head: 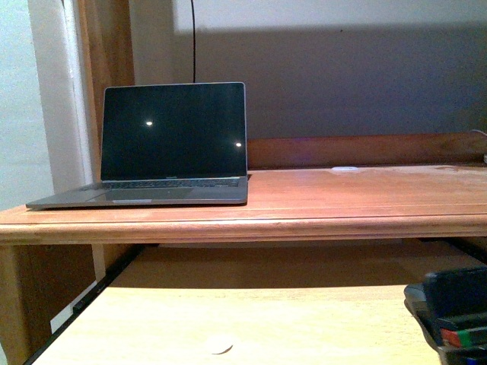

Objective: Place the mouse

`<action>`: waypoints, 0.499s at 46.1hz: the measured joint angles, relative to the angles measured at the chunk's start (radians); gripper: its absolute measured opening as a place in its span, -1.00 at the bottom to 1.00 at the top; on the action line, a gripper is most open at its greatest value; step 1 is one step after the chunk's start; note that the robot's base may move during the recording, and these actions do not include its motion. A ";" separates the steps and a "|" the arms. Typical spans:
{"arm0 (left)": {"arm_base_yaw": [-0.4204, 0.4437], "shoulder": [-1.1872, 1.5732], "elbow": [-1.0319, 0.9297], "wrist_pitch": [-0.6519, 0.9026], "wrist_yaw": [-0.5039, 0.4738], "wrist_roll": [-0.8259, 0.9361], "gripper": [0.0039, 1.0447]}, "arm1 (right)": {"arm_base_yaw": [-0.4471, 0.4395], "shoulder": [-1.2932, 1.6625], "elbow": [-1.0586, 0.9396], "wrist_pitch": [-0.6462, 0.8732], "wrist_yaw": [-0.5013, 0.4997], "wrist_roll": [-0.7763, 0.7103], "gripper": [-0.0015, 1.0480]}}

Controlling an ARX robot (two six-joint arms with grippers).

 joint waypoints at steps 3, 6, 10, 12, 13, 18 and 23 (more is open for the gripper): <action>0.000 0.000 0.000 0.000 0.000 0.000 -0.95 | 0.007 0.054 0.031 0.001 0.032 0.000 0.86; 0.000 0.000 0.000 0.000 0.000 0.000 -0.67 | 0.014 0.109 0.064 0.008 0.068 -0.005 0.86; 0.000 0.000 0.000 0.000 0.000 0.000 -0.40 | 0.023 0.151 0.089 0.007 0.091 -0.007 0.86; 0.000 0.000 0.000 0.000 0.000 0.000 -0.29 | 0.024 0.164 0.096 0.007 0.099 -0.007 0.86; 0.000 0.000 0.000 0.000 0.000 0.000 -0.23 | 0.024 0.178 0.103 0.003 0.102 -0.007 0.86; 0.000 0.000 0.000 0.000 0.000 0.000 0.25 | 0.019 0.253 0.145 -0.021 0.112 -0.006 0.86; 0.000 0.000 0.000 0.000 0.000 0.000 0.59 | 0.010 0.297 0.177 -0.033 0.127 -0.006 0.86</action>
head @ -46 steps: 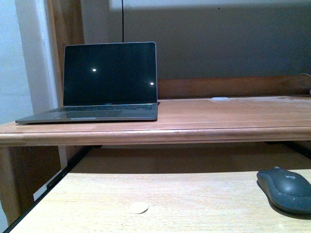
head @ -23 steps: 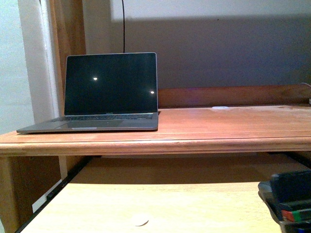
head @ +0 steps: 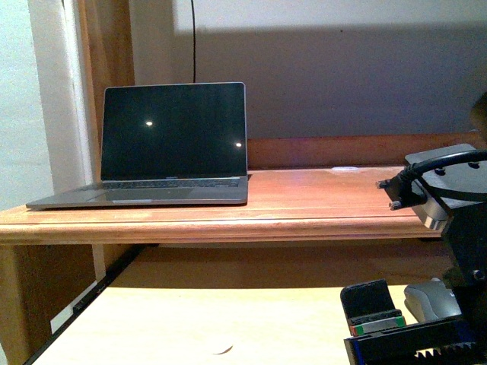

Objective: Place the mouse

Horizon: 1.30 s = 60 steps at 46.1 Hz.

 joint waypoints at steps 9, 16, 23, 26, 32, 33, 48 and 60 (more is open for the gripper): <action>0.000 0.000 0.000 0.000 0.000 0.002 0.85 | -0.028 0.074 0.065 -0.028 0.020 0.009 0.86; 0.000 0.000 0.000 0.000 0.000 0.002 0.86 | -0.043 0.111 0.096 -0.046 0.023 0.022 0.86; 0.000 0.000 0.000 0.000 0.000 0.002 0.86 | -0.071 0.146 0.127 -0.054 -0.002 0.045 0.86; 0.000 0.000 0.000 0.000 0.000 0.002 0.86 | -0.091 0.166 0.130 -0.059 -0.051 0.077 0.72; 0.000 0.000 0.000 0.000 0.001 0.002 0.86 | -0.103 0.174 0.132 -0.074 -0.095 0.118 0.39; 0.000 0.000 0.000 0.000 0.001 0.002 0.86 | -0.103 0.173 0.132 -0.074 -0.100 0.122 0.36; 0.000 0.000 0.000 0.000 0.001 0.002 0.86 | -0.111 0.018 0.072 -0.084 -0.120 0.130 0.06; 0.000 0.000 0.000 0.000 0.001 0.002 0.86 | -0.068 -0.148 0.158 -0.182 -0.111 0.124 0.06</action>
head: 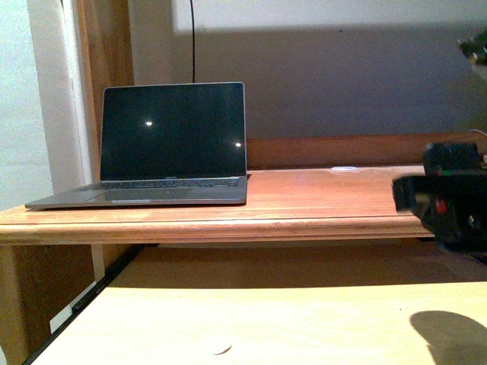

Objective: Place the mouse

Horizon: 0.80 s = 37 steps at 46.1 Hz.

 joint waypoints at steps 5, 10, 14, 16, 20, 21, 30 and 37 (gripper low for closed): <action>0.000 0.000 0.000 0.000 0.000 0.000 0.86 | 0.022 0.094 0.127 -0.013 0.017 -0.004 0.06; 0.000 0.000 0.000 0.000 0.000 0.000 0.86 | 0.063 0.470 0.577 -0.113 0.066 -0.021 0.06; 0.000 0.000 0.000 0.000 -0.001 0.000 0.86 | 0.061 0.584 0.705 -0.177 0.096 -0.014 0.06; 0.000 -0.001 0.000 0.000 0.000 0.000 0.86 | 0.059 0.637 0.772 -0.199 0.101 -0.011 0.06; 0.000 -0.001 0.000 0.000 0.000 0.000 0.86 | 0.045 0.750 0.894 -0.219 0.126 -0.011 0.06; 0.000 -0.001 0.000 0.000 0.000 0.000 0.86 | 0.040 0.775 0.919 -0.225 0.129 -0.011 0.06; 0.000 -0.001 0.000 0.000 0.000 0.000 0.86 | 0.008 0.942 1.086 -0.257 0.146 -0.011 0.06; 0.000 -0.001 0.000 0.000 0.000 0.000 0.86 | -0.014 0.998 1.148 -0.212 0.158 -0.013 0.38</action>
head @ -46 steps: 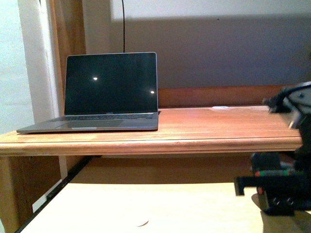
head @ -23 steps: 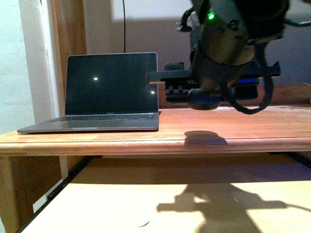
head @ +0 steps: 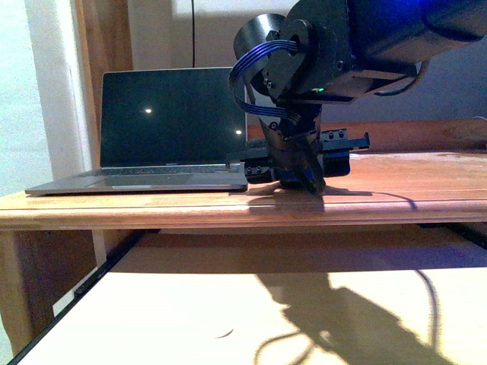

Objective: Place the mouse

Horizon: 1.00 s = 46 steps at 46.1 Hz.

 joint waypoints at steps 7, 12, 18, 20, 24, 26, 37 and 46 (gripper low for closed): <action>0.000 0.000 0.000 0.000 0.000 0.000 0.86 | -0.028 -0.066 -0.104 0.135 -0.044 0.003 0.84; 0.000 0.000 0.000 0.000 0.000 0.000 0.86 | -0.060 -0.167 -0.240 0.249 -0.109 0.002 0.85; 0.000 0.000 0.000 0.000 0.000 0.000 0.86 | -0.111 -0.360 -0.461 0.405 -0.239 0.001 0.86; 0.000 0.000 0.000 0.000 0.000 0.000 0.86 | -0.132 -0.440 -0.547 0.459 -0.296 -0.005 0.86; 0.000 0.000 0.000 0.000 0.000 0.000 0.86 | -0.183 -0.615 -0.740 0.558 -0.437 -0.025 0.86; 0.000 0.000 0.000 0.000 0.000 0.000 0.86 | -0.215 -0.696 -0.836 0.597 -0.512 -0.034 0.86; 0.000 0.000 0.000 0.000 0.000 0.000 0.86 | -0.516 -1.076 -1.362 0.695 -1.028 -0.062 0.86; 0.000 0.000 0.000 0.000 0.000 0.000 0.86 | -0.823 -1.286 -1.595 0.665 -1.497 -0.148 0.86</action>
